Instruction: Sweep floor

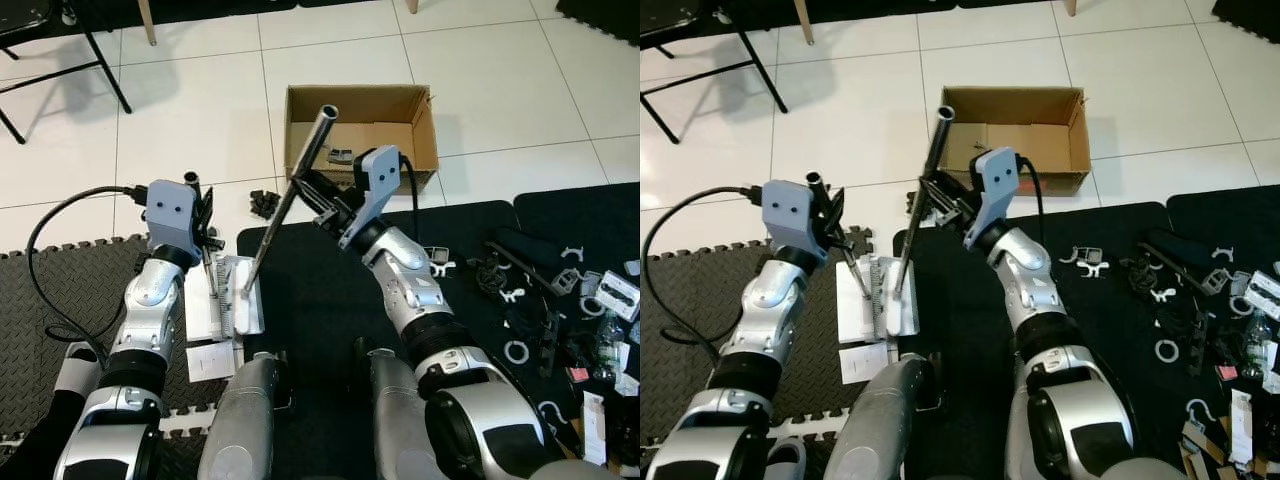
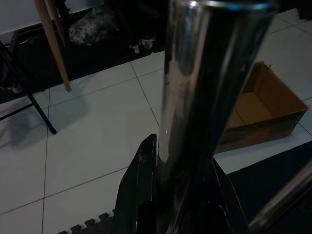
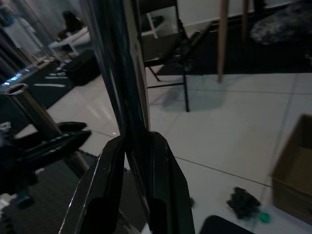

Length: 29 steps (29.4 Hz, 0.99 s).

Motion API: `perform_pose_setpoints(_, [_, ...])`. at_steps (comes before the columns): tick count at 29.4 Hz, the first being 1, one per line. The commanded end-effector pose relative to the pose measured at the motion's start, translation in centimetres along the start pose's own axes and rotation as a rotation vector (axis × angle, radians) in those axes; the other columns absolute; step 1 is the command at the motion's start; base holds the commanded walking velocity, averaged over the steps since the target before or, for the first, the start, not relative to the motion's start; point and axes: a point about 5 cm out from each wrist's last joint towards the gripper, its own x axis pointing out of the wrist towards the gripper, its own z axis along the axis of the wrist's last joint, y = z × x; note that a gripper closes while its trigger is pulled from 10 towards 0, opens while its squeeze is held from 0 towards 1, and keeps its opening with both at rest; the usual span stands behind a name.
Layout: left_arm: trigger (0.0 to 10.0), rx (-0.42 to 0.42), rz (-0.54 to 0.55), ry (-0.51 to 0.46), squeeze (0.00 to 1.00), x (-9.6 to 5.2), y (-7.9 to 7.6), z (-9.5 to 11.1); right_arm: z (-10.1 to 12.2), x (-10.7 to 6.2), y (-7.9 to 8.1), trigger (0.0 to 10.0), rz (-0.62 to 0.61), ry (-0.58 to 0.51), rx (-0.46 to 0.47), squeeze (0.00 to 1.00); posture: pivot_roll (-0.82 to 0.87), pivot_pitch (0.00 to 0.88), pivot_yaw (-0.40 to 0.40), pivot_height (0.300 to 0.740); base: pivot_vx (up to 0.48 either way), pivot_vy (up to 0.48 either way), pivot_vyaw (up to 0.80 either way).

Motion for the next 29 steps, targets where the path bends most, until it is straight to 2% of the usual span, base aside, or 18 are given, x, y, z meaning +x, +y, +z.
perform_pose_setpoints(1, [10.0, -0.059, -0.018, 0.179, 0.00, -1.6, -1.4, -3.6, 0.4, -0.1, -0.4, 10.0, -0.025, -0.027, -0.013, 0.00, 0.01, 0.259, 0.016, 0.740, 0.000, 0.000, 0.00])
perform_pose_setpoints(2, [10.0, -0.067, -0.019, 0.164, 0.00, -0.9, -1.4, -3.0, 0.1, -0.5, -1.4, 10.0, -0.087, -0.006, 0.013, 0.00, 0.01, 0.244, 0.019, 0.740, 0.000, 0.000, 0.00])
perform_pose_setpoints(3, [10.0, -0.067, -0.019, 0.164, 0.00, -0.9, -1.4, -3.0, 0.1, -0.5, -1.4, 10.0, -0.087, -0.006, 0.013, 0.00, 0.01, 0.244, 0.019, 0.740, 0.000, 0.000, 0.00])
perform_pose_setpoints(5, [10.0, -0.073, -0.019, 0.150, 0.00, -0.3, -1.4, -2.4, -0.3, -0.6, -2.0, 10.0, -0.148, 0.003, 0.087, 0.00, 0.01, 0.233, 0.018, 0.740, 0.000, 0.000, 0.00])
perform_pose_setpoints(10, [10.0, -0.073, -0.017, 0.143, 0.00, 0.0, -1.3, -2.1, -0.6, -0.7, -2.4, 10.0, -0.204, 0.017, 0.119, 0.00, 0.01, 0.223, 0.018, 0.740, 0.000, 0.000, 0.00])
perform_pose_setpoints(14, [10.0, -0.068, -0.013, 0.144, 0.00, 0.2, -1.3, -2.2, -1.8, -1.9, -3.8, 10.0, -0.286, 0.151, -0.045, 0.00, 0.01, 0.207, 0.024, 0.740, 0.000, 0.000, 0.00])
perform_pose_setpoints(15, [10.0, -0.068, -0.013, 0.144, 0.00, 0.2, -1.3, -2.2, -1.8, -1.9, -3.8, 10.0, -0.286, 0.151, -0.045, 0.00, 0.01, 0.207, 0.024, 0.740, 0.000, 0.000, 0.00])
perform_pose_setpoints(16, [10.0, -0.070, -0.015, 0.153, 0.00, 0.1, -1.5, -2.4, -2.0, -2.6, -4.4, 10.0, -0.306, 0.196, -0.103, 0.00, 0.00, 0.203, 0.028, 0.740, 0.000, 0.000, 0.00])
perform_pose_setpoints(17, [10.0, -0.067, -0.020, 0.158, 0.00, 0.1, -1.6, -2.5, -2.0, -2.8, -4.6, 10.0, -0.307, 0.202, -0.123, 0.00, 0.00, 0.199, 0.032, 0.740, 0.000, 0.000, 0.00])
perform_pose_setpoints(19, [10.0, -0.065, -0.025, 0.164, 0.00, 0.1, -1.7, -2.6, -1.9, -3.3, -5.1, 10.0, -0.323, 0.199, -0.126, 0.00, -0.01, 0.195, 0.038, 0.740, 0.000, 0.000, 0.00])
perform_pose_setpoints(23, [10.0, -0.072, -0.028, 0.174, 0.00, 0.3, -2.0, -2.7, -1.5, -3.8, -6.0, 10.0, -0.375, 0.165, -0.067, 0.00, -0.01, 0.190, 0.042, 0.740, 0.000, 0.000, 0.00])
perform_pose_setpoints(29, [10.0, -0.091, -0.041, 0.174, 0.00, 1.0, -2.6, -2.4, -0.9, -3.5, -6.3, 10.0, -0.406, 0.121, -0.025, 0.00, -0.03, 0.167, 0.053, 0.740, 0.000, 0.000, 0.00])
